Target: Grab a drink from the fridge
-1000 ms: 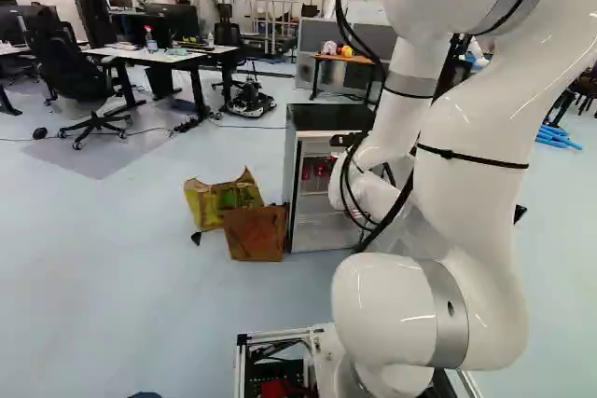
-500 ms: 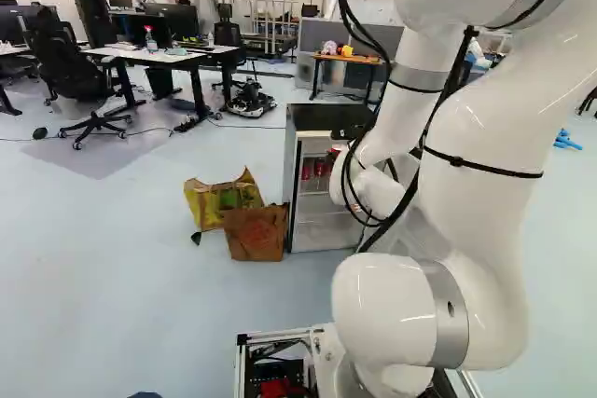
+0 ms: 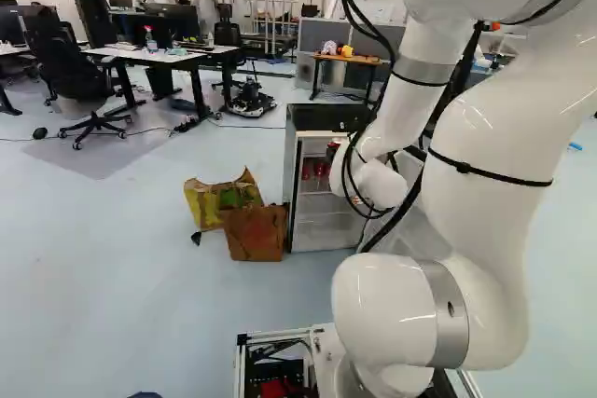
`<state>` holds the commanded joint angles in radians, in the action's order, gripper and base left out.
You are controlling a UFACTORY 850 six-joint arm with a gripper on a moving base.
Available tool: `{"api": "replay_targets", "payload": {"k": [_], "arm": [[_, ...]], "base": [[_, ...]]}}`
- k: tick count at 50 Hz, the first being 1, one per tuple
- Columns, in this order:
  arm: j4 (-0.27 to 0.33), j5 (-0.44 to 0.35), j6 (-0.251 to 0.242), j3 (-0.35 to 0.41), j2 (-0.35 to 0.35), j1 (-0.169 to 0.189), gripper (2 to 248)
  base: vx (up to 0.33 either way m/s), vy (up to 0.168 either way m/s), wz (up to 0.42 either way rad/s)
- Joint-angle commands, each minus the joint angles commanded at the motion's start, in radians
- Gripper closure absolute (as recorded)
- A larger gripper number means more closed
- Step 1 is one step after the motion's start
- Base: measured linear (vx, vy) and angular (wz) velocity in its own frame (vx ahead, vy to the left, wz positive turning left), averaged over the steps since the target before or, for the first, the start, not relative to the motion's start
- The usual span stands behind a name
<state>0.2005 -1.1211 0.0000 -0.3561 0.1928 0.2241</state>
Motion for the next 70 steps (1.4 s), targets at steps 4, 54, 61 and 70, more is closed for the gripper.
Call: {"api": "replay_targets", "payload": {"k": [4, 54, 61, 70], "arm": [[0.0, 0.01, 0.0, -0.006, -0.005, -0.001, 154], [-0.037, 0.113, 0.0, -0.095, -0.053, -0.017, 154], [-0.047, 0.126, 0.0, -0.109, -0.058, -0.019, 154], [-0.059, 0.142, 0.0, -0.127, -0.063, -0.021, 154]], "base": [[0.0, 0.0, 0.0], [0.0, 0.0, 0.0], [0.0, 0.0, 0.0], [0.0, 0.0, 0.0]]}}
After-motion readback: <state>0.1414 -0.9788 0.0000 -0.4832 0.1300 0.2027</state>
